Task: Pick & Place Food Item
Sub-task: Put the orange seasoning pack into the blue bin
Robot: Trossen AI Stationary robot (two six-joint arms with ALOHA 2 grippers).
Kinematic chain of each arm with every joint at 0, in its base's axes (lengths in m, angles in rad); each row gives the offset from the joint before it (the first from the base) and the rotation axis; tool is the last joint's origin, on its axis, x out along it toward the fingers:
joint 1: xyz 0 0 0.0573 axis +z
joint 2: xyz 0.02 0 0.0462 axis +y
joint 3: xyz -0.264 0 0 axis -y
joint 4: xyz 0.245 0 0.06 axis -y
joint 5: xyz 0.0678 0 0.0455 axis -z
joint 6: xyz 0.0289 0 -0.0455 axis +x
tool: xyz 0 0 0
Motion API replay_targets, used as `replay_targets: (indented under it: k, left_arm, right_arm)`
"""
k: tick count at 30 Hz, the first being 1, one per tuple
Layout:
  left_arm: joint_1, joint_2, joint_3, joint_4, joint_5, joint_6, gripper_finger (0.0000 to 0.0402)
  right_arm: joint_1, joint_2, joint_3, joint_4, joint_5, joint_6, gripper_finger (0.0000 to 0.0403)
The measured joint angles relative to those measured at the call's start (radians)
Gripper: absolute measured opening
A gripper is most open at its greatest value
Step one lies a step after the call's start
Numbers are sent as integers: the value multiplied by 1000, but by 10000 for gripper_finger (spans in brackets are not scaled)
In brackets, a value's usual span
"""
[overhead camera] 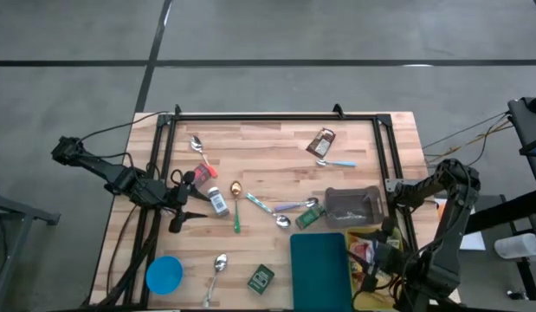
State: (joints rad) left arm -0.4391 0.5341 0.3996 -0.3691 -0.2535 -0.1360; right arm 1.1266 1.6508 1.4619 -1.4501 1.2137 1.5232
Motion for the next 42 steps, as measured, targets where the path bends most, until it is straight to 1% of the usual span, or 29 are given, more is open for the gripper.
replay_targets:
  k: [5,11,15,20,28,30,34,42]
  left_arm:
    - [0,0,0,0,0,0,241]
    - [0,0,0,0,0,0,241]
    - [0,0,0,0,0,0,241]
    - [0,0,0,0,0,0,241]
    - [0,0,0,-1,0,0,241]
    - [0,0,0,-1,0,0,241]
    - [0,0,0,-1,0,0,241]
    - [0,0,0,-1,0,0,241]
  right_arm:
    - [-48,0,-11,159,0,-207,214]
    - [-128,2,-41,442,-29,-528,214]
    - [-194,2,-91,625,-108,-738,214]
    - [-269,-15,-138,791,-189,-926,214]
    - [-408,-95,-266,1188,-400,-1293,213]
    - [-450,-116,-304,1265,-452,-1342,213]
    - [-538,-155,-381,1339,-544,-1352,213]
    - [-681,-212,-503,1334,-563,-1290,213]
